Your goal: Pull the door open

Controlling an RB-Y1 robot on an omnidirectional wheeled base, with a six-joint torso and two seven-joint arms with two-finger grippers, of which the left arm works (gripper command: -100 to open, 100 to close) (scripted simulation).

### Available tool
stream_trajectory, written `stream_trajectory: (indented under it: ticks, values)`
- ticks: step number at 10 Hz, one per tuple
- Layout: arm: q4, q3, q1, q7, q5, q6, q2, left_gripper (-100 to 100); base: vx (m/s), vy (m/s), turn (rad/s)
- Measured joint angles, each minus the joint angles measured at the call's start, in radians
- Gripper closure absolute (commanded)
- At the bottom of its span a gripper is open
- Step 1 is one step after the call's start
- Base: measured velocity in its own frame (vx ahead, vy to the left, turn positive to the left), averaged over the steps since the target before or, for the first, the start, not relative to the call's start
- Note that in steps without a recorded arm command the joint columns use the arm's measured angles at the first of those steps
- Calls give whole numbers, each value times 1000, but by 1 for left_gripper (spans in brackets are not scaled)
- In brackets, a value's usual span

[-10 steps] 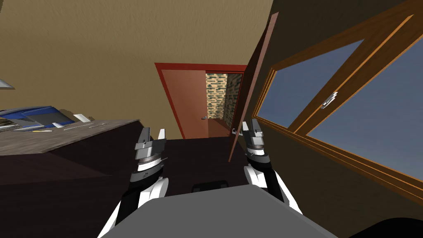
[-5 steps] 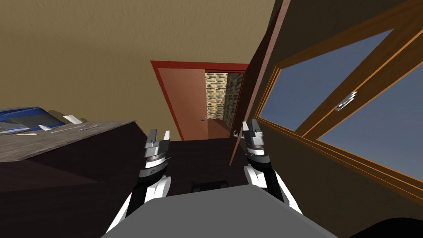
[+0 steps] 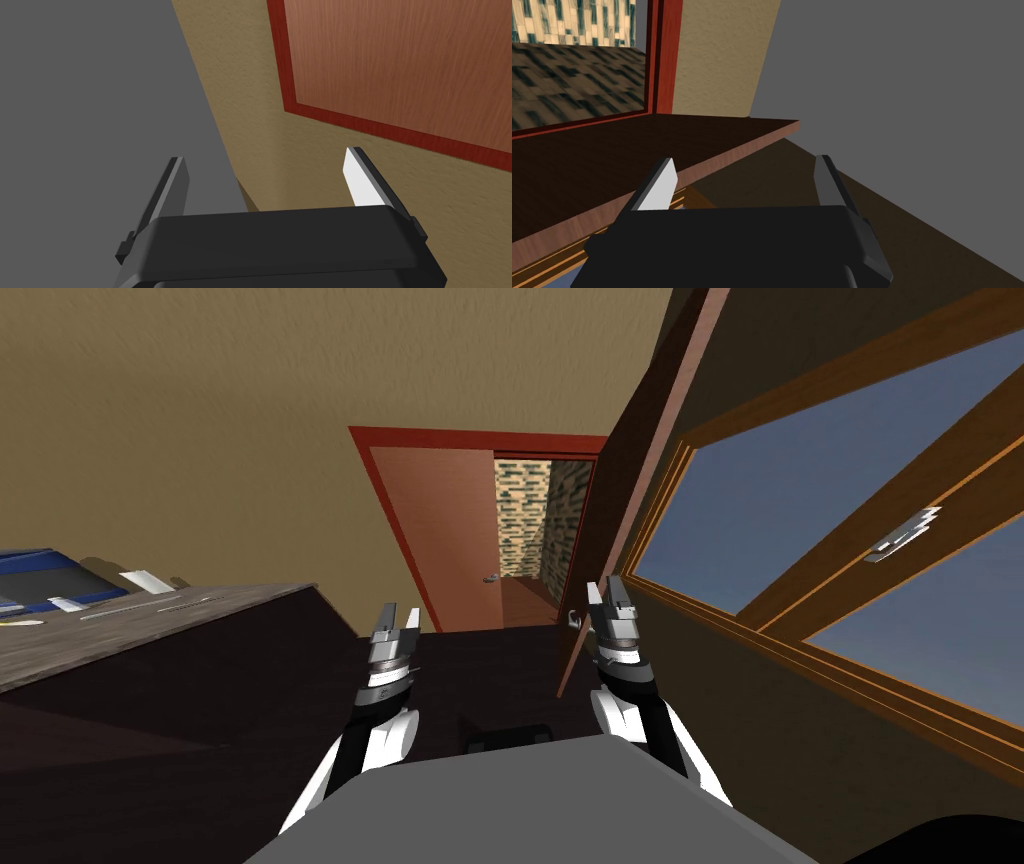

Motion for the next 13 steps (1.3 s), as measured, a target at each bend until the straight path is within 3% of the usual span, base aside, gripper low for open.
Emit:
stream_trajectory:
  ticks: [4,10,13]
  values:
    - [81,-3,-24,-7,2,-17,10,-100,98,-11,-10]
    - [225,5,-89,-13,11,-32,29,-100,95,-11,-11]
    - [305,4,-124,-23,12,-41,29,-100,104,-13,-12]
